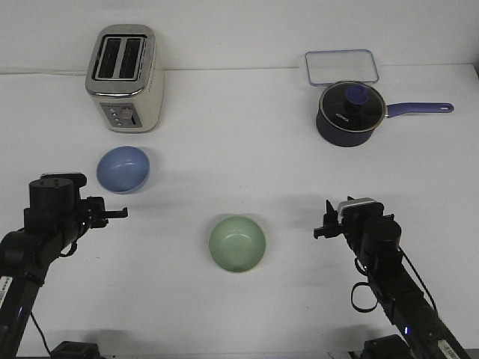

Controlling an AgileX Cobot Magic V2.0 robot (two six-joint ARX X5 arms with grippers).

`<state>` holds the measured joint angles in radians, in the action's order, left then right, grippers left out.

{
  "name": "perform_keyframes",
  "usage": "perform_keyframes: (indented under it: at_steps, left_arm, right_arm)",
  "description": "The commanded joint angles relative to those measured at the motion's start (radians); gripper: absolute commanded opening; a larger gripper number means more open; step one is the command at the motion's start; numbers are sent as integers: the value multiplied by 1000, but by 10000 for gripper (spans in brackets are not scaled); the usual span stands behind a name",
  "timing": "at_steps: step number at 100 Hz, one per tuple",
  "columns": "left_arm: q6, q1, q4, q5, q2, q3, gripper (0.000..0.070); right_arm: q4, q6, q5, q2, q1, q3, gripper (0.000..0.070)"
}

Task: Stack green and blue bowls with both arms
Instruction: 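Reach the left gripper forward and grasp the rim of the light blue bowl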

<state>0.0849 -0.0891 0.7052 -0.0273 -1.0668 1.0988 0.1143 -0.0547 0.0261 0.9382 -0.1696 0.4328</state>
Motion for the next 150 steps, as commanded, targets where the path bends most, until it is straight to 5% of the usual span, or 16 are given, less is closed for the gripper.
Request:
perform_keyframes:
  at_steps: [1, 20, 33, 41, 80, 124, 129, 141, 150]
  left_arm:
    - [-13, -1, -8, -3, -24, 21, 12]
    - [-26, -1, -25, -3, -40, 21, 43]
    - [-19, 8, -50, -3, -40, 22, 415]
    - [-21, 26, -79, -3, -45, 23, 505]
    - [-12, 166, -107, 38, -335, 198, 504]
    - [-10, 188, -154, 79, -733, 355, 496]
    - [-10, 188, -155, 79, -750, 355, 476]
    - [-13, 188, -161, 79, -779, 355, 285]
    - [-13, 188, -166, 79, -796, 355, 204]
  right_arm:
    - [12, 10, 0, 4, -2, 10, 361]
    - [12, 10, 0, 4, -2, 10, 361]
    - [12, 10, 0, 4, -2, 10, 361]
    - [12, 10, 0, 4, -2, 10, 361]
    - [12, 6, 0, 4, -2, 10, 361]
    - [12, 6, 0, 4, -2, 10, 361]
    - [12, 6, 0, 4, -2, 10, 361]
    - [12, 6, 0, 4, -2, 10, 361]
    - [12, 6, 0, 4, -2, 10, 361]
